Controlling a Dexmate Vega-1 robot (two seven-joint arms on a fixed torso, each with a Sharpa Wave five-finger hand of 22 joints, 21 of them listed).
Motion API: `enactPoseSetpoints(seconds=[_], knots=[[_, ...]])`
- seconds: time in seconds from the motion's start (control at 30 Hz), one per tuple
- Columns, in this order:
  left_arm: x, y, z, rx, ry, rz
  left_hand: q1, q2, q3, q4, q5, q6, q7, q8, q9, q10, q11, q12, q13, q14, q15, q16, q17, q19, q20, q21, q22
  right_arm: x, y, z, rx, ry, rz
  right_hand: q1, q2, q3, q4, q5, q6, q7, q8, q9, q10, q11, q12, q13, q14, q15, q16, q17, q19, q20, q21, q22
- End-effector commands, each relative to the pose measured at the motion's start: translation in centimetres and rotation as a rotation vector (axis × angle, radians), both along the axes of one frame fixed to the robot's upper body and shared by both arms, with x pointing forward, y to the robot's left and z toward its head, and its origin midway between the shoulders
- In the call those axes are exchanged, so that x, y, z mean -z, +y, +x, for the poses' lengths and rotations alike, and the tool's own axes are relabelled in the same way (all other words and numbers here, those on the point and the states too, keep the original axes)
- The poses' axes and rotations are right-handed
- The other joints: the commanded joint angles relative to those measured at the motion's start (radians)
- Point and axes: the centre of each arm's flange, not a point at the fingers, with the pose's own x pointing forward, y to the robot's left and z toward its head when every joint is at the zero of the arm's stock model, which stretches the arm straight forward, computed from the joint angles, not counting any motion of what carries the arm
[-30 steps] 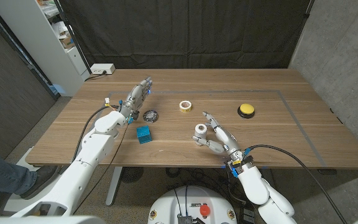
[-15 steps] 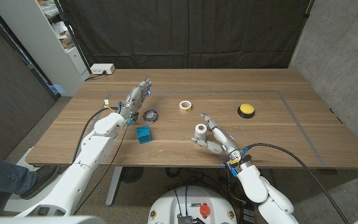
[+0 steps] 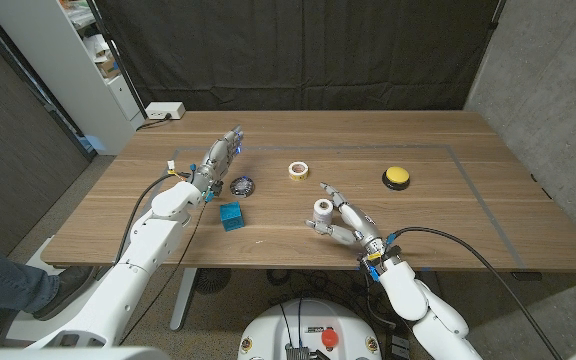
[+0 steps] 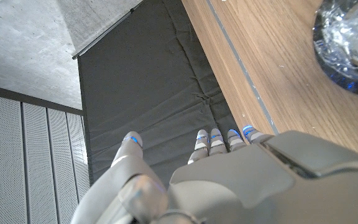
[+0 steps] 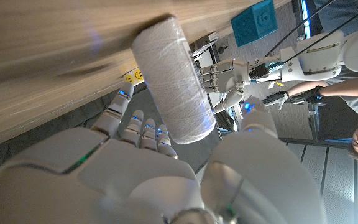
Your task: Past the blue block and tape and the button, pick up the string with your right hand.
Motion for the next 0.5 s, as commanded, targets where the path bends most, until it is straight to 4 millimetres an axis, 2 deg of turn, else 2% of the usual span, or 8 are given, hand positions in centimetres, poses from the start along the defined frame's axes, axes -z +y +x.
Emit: enactPoseSetpoints(seconds=[0.03, 0.17, 0.4, 0.5], knots=[[0.01, 0.27, 0.31, -0.01, 0.011, 0.0, 0.007, 0.007, 0.001, -0.008, -0.004, 0.004, 0.002, -0.001, 0.004, -0.007, 0.001, 0.007, 0.003, -0.015, 0.003, 0.006, 0.003, -0.038, 0.001, 0.008, 0.002, -0.32, 0.43, 0.63, -0.025, -0.01, 0.022, 0.017, -0.001, -0.011, 0.003, 0.014, 0.026, 0.001, 0.014, 0.007, 0.034, 0.0, 0.012, 0.003, 0.038, -0.003, 0.02, 0.004, 0.041, -0.008, -0.004, 0.007], [-0.02, 0.34, 0.4, -0.015, 0.012, -0.004, 0.007, 0.007, 0.001, -0.008, -0.004, 0.004, 0.001, -0.001, 0.004, -0.007, 0.0, 0.007, 0.003, -0.014, 0.003, 0.006, 0.003, -0.038, 0.003, 0.008, 0.002, -0.21, 0.47, 0.69, -0.022, -0.024, 0.034, 0.025, 0.005, -0.022, 0.005, 0.028, 0.073, 0.0, 0.028, 0.01, 0.086, 0.002, 0.026, 0.007, 0.093, -0.018, 0.04, 0.011, 0.099, -0.026, -0.003, 0.009], [-0.19, 0.17, 0.53, -0.017, 0.013, -0.002, 0.007, 0.007, 0.0, -0.008, -0.004, 0.005, 0.0, -0.001, 0.004, -0.008, 0.0, 0.007, 0.002, -0.014, 0.003, 0.006, 0.003, -0.038, 0.005, 0.008, 0.002, -0.08, 0.63, 0.76, -0.011, -0.035, 0.046, 0.049, 0.007, -0.031, 0.001, 0.043, 0.126, -0.019, 0.043, 0.013, 0.164, -0.008, 0.048, 0.013, 0.143, -0.026, 0.058, 0.021, 0.135, -0.031, -0.012, 0.011], [-0.27, 0.04, 0.6, -0.014, 0.012, -0.001, 0.007, 0.008, 0.0, -0.008, -0.004, 0.006, 0.001, -0.001, 0.004, -0.008, 0.001, 0.007, 0.002, -0.014, 0.003, 0.006, 0.003, -0.039, 0.008, 0.008, 0.002, -0.13, 0.77, 0.87, -0.008, -0.042, 0.047, 0.06, 0.011, -0.033, 0.0, 0.049, 0.154, -0.017, 0.051, 0.014, 0.185, -0.01, 0.053, 0.016, 0.166, -0.031, 0.068, 0.026, 0.156, -0.038, -0.012, 0.012]])
